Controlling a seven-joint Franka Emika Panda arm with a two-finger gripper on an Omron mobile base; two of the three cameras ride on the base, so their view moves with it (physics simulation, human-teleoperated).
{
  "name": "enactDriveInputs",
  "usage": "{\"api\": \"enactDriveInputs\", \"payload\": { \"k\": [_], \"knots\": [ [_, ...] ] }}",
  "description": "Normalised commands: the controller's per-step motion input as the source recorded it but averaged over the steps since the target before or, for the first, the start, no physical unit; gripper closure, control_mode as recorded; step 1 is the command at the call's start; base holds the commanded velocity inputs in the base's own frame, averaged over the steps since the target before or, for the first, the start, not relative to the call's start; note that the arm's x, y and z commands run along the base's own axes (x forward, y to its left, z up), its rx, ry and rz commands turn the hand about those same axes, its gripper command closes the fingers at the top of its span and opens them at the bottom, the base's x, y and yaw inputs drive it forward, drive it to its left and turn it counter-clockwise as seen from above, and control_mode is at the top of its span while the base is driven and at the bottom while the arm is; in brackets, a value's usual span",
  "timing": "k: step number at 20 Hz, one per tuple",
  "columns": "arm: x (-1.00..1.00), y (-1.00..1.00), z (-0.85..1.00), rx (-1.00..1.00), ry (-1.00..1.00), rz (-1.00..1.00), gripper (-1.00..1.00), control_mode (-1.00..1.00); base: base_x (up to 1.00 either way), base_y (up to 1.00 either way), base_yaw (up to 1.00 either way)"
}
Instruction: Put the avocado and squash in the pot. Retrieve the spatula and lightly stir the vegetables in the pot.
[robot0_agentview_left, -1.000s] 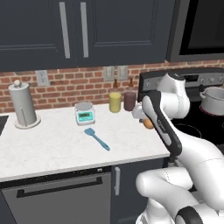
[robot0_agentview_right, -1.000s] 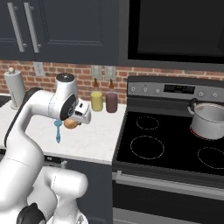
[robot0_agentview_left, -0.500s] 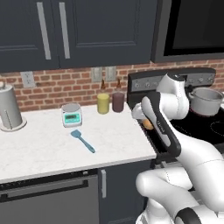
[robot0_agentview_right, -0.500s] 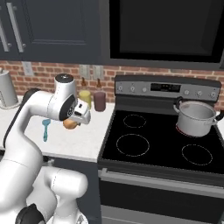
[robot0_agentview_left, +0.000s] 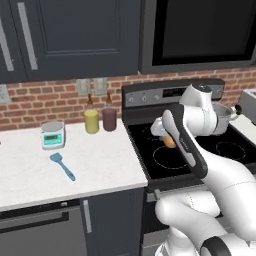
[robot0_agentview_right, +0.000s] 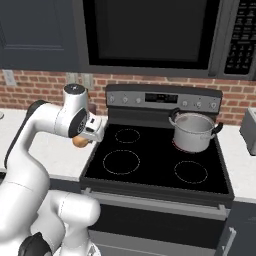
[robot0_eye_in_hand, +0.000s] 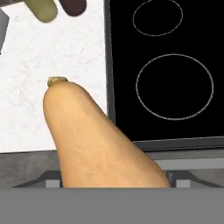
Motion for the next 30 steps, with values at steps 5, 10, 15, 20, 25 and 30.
{"api": "enactDriveInputs", "payload": {
  "k": [5,10,15,20,25,30],
  "knots": [
    [0.0,0.0,0.0,0.0,0.0,0.0,1.0,1.0,0.1,-0.58,0.0],
    [0.0,0.0,0.0,0.0,0.0,0.0,1.0,1.0,0.09,-0.65,0.0],
    [0.0,0.0,0.0,0.0,0.0,0.0,1.0,1.0,0.14,-0.62,0.0],
    [0.0,0.0,0.0,0.0,0.0,0.0,1.0,1.0,0.29,-0.52,0.0],
    [0.0,0.0,0.0,0.0,0.0,0.0,1.0,1.0,0.39,-0.48,0.0],
    [0.0,0.0,0.0,0.0,0.0,0.0,1.0,1.0,0.4,-0.49,0.0]
  ]
}}
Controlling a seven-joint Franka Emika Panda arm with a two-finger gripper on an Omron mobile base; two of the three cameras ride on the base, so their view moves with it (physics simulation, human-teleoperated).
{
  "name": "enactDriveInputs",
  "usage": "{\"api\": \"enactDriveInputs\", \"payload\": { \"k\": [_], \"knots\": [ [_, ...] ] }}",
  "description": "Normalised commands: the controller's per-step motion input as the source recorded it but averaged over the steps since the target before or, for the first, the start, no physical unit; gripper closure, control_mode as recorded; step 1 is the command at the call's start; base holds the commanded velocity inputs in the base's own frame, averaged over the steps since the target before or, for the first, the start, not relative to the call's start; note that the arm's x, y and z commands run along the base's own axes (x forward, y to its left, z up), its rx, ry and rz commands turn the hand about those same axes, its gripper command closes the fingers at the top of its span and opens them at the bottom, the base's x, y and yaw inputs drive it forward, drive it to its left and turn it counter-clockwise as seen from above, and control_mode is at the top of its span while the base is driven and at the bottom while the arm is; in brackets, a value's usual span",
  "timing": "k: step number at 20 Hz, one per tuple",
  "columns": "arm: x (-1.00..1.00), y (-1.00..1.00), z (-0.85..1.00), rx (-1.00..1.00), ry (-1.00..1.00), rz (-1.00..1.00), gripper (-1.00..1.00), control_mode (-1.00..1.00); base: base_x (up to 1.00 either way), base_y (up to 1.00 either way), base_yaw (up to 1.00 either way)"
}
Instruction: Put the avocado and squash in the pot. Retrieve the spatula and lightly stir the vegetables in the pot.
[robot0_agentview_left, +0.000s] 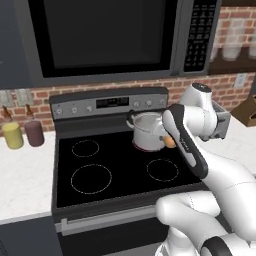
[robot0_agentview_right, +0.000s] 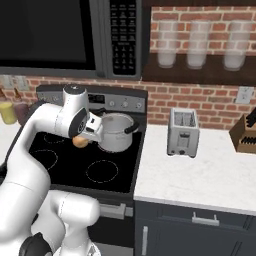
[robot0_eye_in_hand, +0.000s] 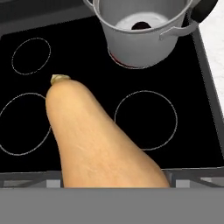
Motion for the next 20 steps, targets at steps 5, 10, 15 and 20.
{"api": "enactDriveInputs", "payload": {
  "k": [5,10,15,20],
  "knots": [
    [0.0,0.0,0.0,0.0,0.0,0.0,1.0,1.0,0.39,-0.4,0.0],
    [0.0,0.0,0.0,0.0,0.0,0.0,1.0,-1.0,0.07,-0.09,0.0],
    [0.37,0.07,-0.07,0.03,-0.03,-0.01,1.0,-1.0,0.0,0.0,0.0],
    [0.64,0.0,0.0,0.15,-0.11,-0.07,1.0,-1.0,0.0,0.0,0.0]
  ]
}}
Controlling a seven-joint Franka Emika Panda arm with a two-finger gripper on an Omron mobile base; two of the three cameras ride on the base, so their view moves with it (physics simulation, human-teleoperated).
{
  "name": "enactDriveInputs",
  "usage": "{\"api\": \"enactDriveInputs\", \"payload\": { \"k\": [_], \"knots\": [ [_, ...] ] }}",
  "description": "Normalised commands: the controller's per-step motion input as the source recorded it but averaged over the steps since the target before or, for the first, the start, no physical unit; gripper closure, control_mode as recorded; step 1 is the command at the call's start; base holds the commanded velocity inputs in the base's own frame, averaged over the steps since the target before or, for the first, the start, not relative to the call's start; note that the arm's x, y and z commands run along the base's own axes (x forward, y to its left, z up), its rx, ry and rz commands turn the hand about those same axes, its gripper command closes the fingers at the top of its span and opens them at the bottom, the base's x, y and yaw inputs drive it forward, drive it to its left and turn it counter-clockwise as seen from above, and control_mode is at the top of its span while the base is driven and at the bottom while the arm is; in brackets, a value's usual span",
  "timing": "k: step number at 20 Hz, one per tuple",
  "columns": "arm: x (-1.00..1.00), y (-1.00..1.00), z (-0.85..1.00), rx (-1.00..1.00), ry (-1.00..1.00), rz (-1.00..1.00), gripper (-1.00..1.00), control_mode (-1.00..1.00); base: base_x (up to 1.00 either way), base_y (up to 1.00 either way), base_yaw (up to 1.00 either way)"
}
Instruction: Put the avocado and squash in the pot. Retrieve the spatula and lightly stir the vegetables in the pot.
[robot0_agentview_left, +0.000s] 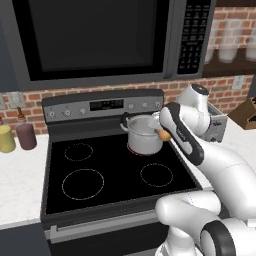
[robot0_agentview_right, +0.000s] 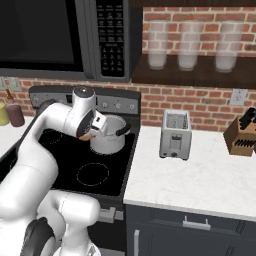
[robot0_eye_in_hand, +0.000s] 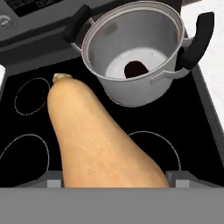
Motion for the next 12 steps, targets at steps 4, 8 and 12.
{"api": "enactDriveInputs", "payload": {
  "k": [4,8,12],
  "knots": [
    [0.69,-0.01,0.0,0.16,-0.06,-0.12,1.0,-1.0,0.0,0.0,0.0],
    [0.69,-0.01,0.0,0.11,0.0,-0.11,1.0,-1.0,0.0,0.0,0.0],
    [0.66,0.0,-0.03,0.0,0.15,-0.08,1.0,-1.0,0.0,0.0,0.0]
  ]
}}
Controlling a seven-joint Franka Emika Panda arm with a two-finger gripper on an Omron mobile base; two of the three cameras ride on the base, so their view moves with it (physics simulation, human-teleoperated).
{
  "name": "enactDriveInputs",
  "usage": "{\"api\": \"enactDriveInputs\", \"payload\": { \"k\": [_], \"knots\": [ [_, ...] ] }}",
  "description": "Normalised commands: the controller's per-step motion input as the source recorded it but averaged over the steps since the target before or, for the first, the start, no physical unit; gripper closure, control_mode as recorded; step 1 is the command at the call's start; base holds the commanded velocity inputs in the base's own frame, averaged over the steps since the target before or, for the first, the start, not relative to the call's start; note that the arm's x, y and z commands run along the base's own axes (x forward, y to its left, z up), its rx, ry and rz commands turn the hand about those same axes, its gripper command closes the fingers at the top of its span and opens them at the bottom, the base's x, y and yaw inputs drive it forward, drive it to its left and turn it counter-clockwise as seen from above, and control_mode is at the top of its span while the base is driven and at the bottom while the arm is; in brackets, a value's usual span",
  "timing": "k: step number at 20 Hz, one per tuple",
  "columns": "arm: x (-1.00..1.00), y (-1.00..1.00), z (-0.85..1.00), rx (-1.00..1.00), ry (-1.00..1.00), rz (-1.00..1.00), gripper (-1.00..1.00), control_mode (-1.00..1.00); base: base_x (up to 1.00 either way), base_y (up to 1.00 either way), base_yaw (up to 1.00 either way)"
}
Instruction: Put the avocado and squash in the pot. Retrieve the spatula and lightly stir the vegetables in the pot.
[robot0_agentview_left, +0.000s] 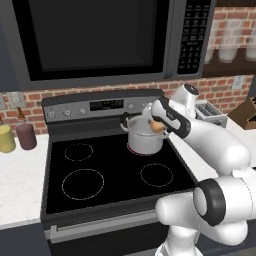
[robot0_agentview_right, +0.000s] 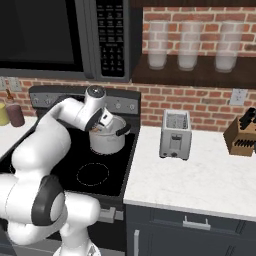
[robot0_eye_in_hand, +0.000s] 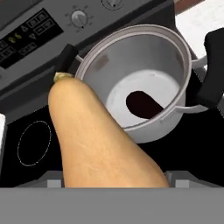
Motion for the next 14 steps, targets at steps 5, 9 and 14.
{"api": "enactDriveInputs", "payload": {
  "k": [5,9,14],
  "knots": [
    [0.51,0.0,-0.2,0.0,0.16,-0.04,1.0,-1.0,0.0,0.0,0.0],
    [0.43,0.0,-0.32,0.0,0.07,-0.05,1.0,-1.0,0.0,0.0,0.0],
    [0.38,0.0,-0.43,-0.01,0.08,-0.05,1.0,-1.0,0.0,0.0,0.0]
  ]
}}
